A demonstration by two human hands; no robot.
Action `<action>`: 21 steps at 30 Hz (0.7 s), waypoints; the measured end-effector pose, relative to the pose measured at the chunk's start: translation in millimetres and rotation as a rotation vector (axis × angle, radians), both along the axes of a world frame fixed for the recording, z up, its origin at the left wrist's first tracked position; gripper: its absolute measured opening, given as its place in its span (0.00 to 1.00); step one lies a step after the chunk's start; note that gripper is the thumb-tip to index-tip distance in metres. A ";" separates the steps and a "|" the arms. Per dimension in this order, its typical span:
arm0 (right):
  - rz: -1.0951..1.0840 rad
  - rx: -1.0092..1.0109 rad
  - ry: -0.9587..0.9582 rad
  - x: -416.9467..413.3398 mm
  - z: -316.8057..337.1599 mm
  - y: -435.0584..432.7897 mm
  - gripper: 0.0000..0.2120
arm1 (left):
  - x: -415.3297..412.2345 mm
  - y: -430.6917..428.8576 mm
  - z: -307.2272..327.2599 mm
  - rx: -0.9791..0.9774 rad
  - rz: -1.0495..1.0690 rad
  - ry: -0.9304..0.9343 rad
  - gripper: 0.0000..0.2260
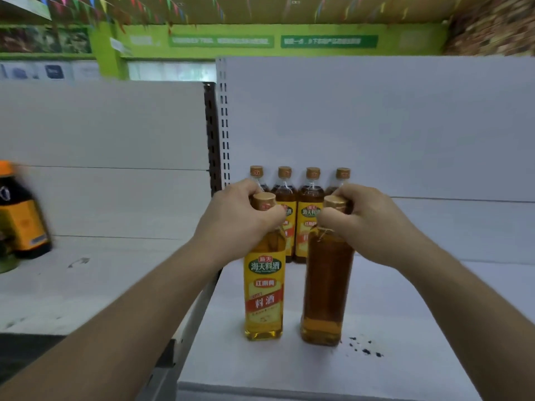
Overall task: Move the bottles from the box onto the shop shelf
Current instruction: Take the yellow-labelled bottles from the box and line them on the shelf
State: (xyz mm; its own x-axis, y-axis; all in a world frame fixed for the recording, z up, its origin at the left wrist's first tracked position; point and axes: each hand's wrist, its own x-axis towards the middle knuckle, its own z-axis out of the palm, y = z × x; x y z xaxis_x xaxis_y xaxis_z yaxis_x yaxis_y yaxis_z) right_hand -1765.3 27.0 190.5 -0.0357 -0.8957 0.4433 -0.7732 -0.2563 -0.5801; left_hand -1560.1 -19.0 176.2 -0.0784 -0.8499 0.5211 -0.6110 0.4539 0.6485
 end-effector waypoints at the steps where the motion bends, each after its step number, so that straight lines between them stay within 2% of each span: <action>1: -0.021 -0.002 -0.010 1.1 -1.8 1.3 0.08 | 1.7 -3.0 -2.9 -0.006 -0.026 0.013 0.10; 6: -0.205 -0.105 0.037 10.5 -15.7 2.9 0.17 | 6.3 -10.2 -15.7 -0.076 -0.087 0.018 0.12; 10: -0.289 -0.189 0.054 12.4 -28.1 4.3 0.20 | 15.1 -8.9 -31.7 -0.066 -0.115 0.014 0.16; 12: -0.304 -0.204 0.063 13.1 -34.0 4.1 0.21 | 21.7 -8.6 -42.3 0.000 -0.138 0.071 0.22; 15: -0.276 -0.206 0.028 10.6 -40.8 0.1 0.21 | 28.4 -6.3 -59.2 0.167 -0.230 0.174 0.25; 19: -0.185 -0.199 -0.024 4.4 -43.3 -5.0 0.20 | 33.4 -6.2 -81.9 0.382 -0.331 0.090 0.26; 21: -0.130 -0.182 -0.043 1.4 -41.7 -6.9 0.19 | 32.4 -3.2 -89.8 0.442 -0.323 0.075 0.22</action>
